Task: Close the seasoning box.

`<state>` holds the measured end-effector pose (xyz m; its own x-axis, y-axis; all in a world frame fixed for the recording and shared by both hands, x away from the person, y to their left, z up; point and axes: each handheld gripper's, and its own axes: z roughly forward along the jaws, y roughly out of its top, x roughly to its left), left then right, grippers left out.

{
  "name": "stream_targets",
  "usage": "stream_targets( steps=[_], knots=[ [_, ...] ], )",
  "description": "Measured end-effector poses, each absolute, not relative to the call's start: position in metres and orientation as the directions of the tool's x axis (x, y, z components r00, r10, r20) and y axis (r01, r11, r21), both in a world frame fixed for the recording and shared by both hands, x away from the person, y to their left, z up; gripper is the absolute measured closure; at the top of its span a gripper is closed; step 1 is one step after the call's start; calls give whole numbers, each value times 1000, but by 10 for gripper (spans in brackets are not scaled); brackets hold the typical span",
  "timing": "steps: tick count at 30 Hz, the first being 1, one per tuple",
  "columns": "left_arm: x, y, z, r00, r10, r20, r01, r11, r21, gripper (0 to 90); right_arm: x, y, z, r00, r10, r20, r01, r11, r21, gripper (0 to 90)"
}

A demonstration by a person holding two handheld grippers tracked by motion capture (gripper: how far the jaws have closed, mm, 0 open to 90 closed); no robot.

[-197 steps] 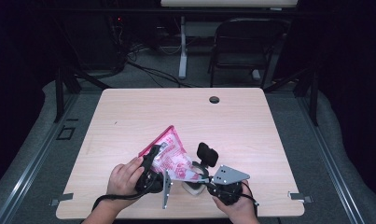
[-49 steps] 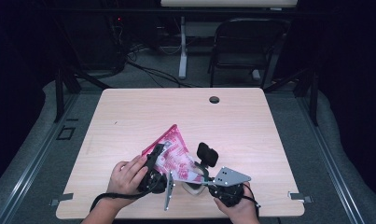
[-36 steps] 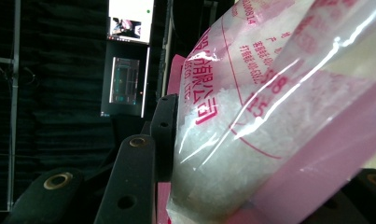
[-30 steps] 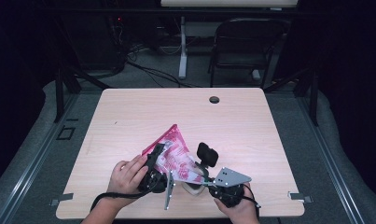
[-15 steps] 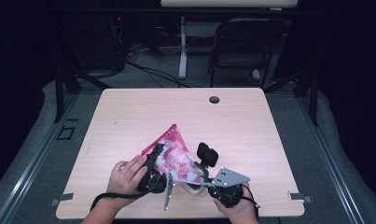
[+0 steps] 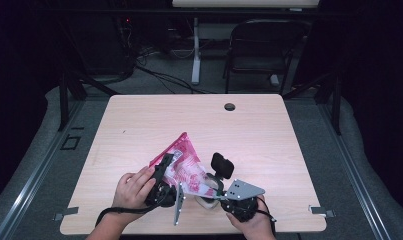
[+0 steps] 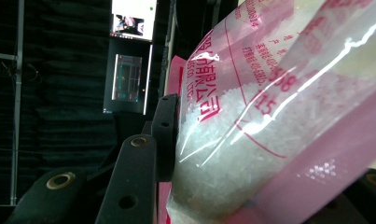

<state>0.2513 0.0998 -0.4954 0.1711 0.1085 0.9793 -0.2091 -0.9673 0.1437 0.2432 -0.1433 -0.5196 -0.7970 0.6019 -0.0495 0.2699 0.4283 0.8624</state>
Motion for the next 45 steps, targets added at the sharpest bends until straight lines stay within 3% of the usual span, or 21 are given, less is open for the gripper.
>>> stream_targets(
  steps=[45],
  knots=[
    [250, 101, -493, 168, 117, 979, -214, -965, 152, 682, 243, -142, -520, -797, 601, -53, 269, 433, 860, 895]
  ],
)
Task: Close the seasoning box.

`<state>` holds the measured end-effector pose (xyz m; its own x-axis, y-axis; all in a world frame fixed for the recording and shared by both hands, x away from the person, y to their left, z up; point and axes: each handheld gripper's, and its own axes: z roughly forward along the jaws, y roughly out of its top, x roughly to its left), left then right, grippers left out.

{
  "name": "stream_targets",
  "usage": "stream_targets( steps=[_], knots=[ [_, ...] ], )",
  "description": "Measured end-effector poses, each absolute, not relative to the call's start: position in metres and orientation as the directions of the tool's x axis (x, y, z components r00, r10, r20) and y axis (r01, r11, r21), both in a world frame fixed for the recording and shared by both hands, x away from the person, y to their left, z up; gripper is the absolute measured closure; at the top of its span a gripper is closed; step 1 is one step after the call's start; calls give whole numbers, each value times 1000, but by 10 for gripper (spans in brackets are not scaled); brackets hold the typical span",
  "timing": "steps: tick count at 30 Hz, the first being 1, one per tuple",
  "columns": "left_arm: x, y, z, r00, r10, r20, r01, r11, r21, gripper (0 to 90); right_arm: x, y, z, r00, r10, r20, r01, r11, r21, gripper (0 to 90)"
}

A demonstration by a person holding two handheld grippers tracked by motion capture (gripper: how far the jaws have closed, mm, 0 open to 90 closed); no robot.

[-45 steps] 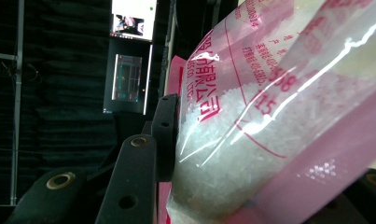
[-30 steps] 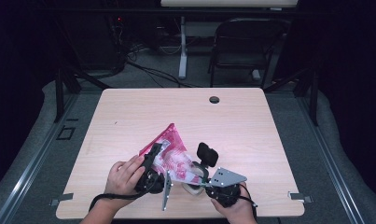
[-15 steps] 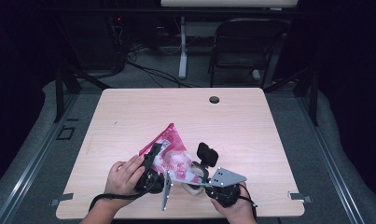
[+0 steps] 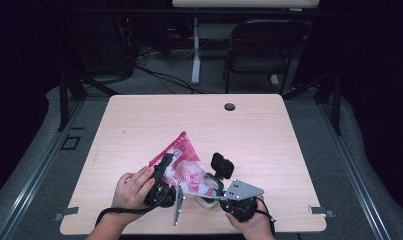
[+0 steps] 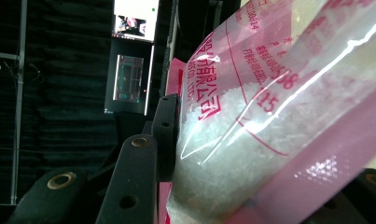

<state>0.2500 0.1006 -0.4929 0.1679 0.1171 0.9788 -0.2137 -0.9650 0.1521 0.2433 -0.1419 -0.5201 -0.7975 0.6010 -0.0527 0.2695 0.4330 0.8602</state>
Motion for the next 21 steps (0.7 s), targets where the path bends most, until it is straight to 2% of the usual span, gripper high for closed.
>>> stream_targets(
  steps=[21],
  knots=[
    [250, 101, -493, 177, 123, 977, -208, -965, 159, 682, 243, -141, -520, -798, 601, -51, 270, 431, 861, 894]
  ],
)
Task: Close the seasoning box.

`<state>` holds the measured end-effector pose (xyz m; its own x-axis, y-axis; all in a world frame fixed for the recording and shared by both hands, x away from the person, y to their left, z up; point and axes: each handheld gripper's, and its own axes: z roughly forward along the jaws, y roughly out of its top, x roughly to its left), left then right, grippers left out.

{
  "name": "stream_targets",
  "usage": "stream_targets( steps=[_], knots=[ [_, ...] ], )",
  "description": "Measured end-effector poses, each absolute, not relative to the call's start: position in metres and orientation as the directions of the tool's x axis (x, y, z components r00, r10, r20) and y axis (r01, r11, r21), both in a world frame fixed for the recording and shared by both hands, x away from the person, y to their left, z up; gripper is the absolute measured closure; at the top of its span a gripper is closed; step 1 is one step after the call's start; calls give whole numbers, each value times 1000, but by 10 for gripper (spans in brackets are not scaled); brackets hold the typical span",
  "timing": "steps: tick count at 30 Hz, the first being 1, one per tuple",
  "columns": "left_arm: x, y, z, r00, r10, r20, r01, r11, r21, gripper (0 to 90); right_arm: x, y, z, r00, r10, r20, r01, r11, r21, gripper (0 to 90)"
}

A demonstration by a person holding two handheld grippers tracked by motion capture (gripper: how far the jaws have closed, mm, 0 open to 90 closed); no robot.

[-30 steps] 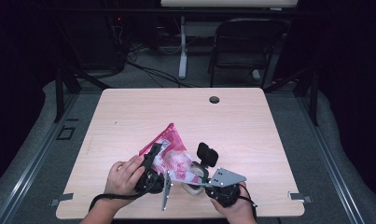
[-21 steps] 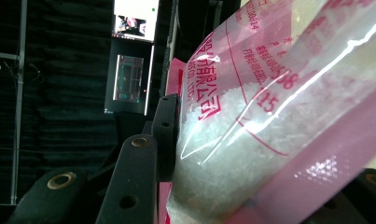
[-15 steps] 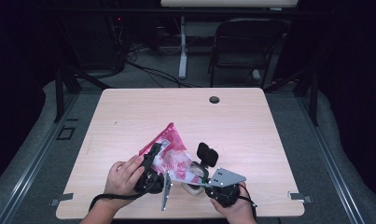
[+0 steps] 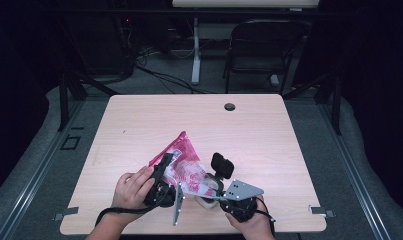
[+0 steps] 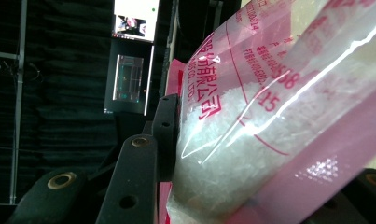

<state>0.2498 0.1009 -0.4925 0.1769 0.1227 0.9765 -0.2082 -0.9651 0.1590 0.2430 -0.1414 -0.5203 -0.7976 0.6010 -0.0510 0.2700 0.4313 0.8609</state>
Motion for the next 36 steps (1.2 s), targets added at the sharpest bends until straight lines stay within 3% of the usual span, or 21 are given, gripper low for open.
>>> stream_targets(
  steps=[36],
  knots=[
    [256, 108, -498, 252, 166, 953, -191, -957, 217, 686, 241, -143, -518, -792, 608, -58, 257, 419, 871, 862]
  ],
)
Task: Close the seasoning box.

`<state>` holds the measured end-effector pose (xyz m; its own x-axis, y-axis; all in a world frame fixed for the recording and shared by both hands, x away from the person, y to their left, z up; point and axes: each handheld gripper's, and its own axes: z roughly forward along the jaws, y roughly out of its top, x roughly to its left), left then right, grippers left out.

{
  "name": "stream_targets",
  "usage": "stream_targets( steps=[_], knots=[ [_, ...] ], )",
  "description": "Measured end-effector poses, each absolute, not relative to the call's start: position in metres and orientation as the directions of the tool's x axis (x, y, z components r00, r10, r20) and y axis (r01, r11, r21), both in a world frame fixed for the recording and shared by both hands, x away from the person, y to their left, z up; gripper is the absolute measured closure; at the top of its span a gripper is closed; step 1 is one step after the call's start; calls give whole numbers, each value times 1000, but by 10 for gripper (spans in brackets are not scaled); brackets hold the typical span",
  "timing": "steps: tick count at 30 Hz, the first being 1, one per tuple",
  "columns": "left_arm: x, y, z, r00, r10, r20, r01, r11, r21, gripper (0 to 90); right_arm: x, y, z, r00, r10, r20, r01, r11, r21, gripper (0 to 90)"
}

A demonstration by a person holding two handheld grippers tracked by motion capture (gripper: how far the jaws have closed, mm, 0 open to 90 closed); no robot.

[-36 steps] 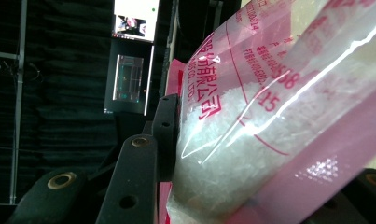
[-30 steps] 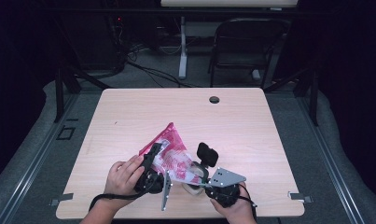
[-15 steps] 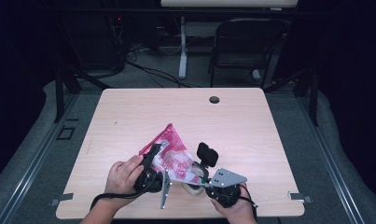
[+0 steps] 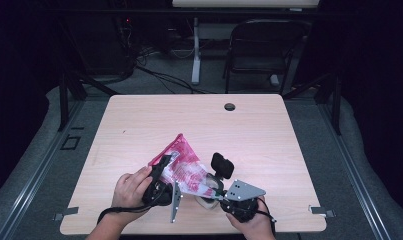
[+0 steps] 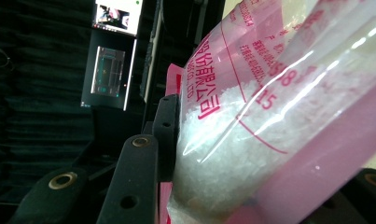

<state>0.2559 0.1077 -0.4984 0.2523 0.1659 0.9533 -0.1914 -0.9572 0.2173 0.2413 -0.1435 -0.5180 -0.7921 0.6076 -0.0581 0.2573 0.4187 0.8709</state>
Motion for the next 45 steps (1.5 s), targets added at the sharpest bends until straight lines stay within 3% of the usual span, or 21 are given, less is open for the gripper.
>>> stream_targets(
  steps=[33, 45],
  knots=[
    [258, 114, -505, 325, 194, 926, -171, -951, 259, 695, 241, -144, -518, -784, 617, -62, 253, 409, 877, 821],
    [258, 115, -506, 341, 192, 920, -172, -950, 262, 698, 242, -144, -518, -779, 624, -61, 253, 403, 879, 757]
  ],
)
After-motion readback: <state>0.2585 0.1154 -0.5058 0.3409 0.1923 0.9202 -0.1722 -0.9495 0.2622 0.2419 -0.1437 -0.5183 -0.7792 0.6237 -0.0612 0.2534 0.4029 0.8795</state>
